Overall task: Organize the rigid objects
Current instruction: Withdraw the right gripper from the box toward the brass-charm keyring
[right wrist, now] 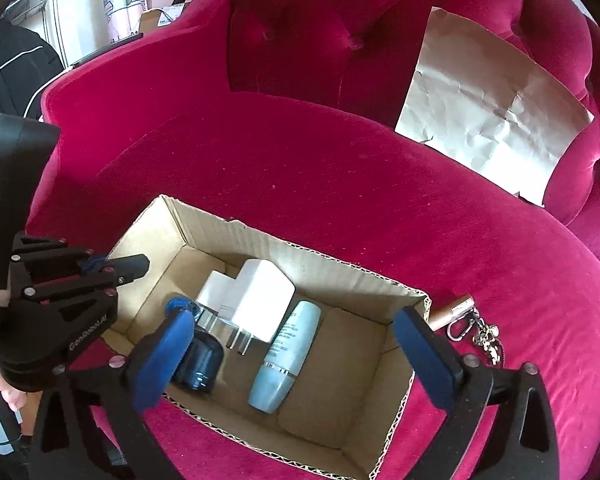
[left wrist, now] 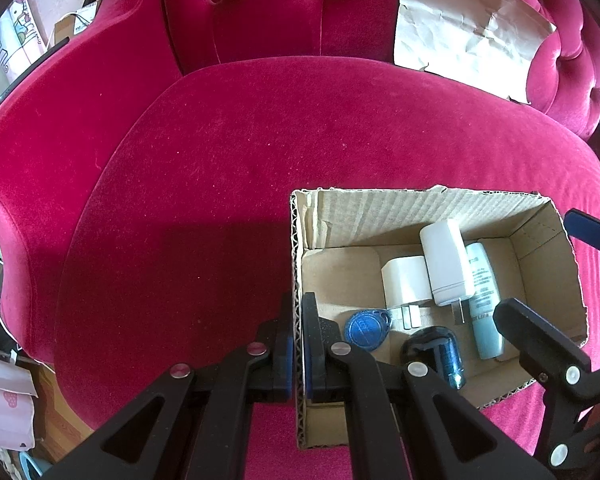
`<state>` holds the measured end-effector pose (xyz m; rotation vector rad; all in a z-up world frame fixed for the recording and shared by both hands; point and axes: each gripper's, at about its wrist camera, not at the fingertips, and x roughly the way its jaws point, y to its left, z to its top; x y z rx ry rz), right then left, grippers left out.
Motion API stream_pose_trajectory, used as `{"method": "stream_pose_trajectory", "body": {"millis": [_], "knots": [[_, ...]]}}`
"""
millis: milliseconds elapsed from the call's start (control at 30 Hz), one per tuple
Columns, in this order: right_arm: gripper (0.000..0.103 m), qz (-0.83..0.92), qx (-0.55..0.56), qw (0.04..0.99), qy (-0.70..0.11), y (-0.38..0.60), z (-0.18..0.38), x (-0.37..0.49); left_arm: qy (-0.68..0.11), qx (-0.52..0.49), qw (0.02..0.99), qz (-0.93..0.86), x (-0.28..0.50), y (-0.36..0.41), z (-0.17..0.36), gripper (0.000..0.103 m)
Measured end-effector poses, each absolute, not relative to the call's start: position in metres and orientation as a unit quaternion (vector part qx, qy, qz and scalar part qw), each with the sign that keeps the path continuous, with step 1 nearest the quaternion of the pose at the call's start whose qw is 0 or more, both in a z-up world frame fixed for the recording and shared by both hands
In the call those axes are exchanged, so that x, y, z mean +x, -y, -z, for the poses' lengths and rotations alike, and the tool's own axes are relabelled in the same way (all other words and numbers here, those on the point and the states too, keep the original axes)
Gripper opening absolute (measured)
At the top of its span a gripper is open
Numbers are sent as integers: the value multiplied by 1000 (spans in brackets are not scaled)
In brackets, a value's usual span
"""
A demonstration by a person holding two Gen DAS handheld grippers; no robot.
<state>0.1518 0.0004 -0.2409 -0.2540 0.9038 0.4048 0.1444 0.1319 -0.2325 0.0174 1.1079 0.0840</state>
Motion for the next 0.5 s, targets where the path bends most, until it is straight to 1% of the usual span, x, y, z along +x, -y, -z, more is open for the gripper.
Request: {"method": "stream_pose_trajectory", "body": {"millis": [500], "knots": [[103,-168,-109,886,-418,23,225,159,-527,7,849,-37,146,-134,233,3]]}}
